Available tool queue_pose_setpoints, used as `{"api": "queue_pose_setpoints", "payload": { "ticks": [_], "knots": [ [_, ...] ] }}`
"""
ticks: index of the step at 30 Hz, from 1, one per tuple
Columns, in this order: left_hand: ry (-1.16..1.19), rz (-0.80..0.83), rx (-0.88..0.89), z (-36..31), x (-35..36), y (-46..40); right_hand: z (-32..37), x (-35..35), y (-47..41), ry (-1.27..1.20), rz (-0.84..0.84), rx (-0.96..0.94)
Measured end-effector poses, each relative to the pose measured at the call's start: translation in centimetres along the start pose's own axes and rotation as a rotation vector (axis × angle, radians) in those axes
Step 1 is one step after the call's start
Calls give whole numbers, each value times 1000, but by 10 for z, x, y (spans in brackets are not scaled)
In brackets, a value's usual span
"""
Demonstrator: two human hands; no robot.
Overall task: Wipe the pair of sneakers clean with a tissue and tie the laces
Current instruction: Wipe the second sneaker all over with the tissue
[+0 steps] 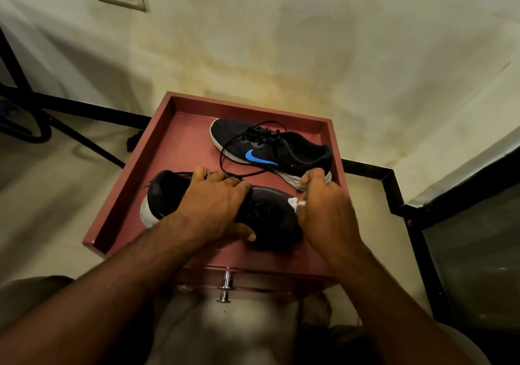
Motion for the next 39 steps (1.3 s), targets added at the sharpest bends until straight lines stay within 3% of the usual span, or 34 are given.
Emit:
{"api": "queue_pose_setpoints", "payload": {
  "ticks": [4, 9, 13, 17, 21, 26, 31, 35, 39],
  "knots": [
    [-11, -1, 0, 0, 3, 2, 31, 36, 22, -142, 217, -89],
    [15, -11, -3, 0, 0, 2, -7, -8, 0, 68, -13, 48],
    [7, -7, -28, 0, 1, 2, 20, 30, 26, -265, 202, -17],
    [8, -17, -27, 0, 0, 2, -8, 6, 7, -89, 37, 36],
    [-6, -22, -27, 0, 1, 2, 22, 33, 29, -311, 202, -38],
    [11, -15, -23, -1, 0, 1, -18, 5, 5, -124, 54, 112],
    [6, -17, -27, -1, 1, 1, 17, 36, 28, -297, 212, -28],
    [9, -15, -25, -2, 1, 1, -13, 1, 6, -114, 46, 72],
    [-4, -16, -23, -2, 3, 1, 25, 32, 27, -307, 201, -28]
  ]
}}
Point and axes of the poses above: each hand's wrist, its own y-axis away from the middle knuckle, its own x-axis out of the palm, z = x × y, the point moved 10 cm from there along -y, towards the middle knuckle, and after that the axes turned 10 degrees about -x, right-handed, at the moved point
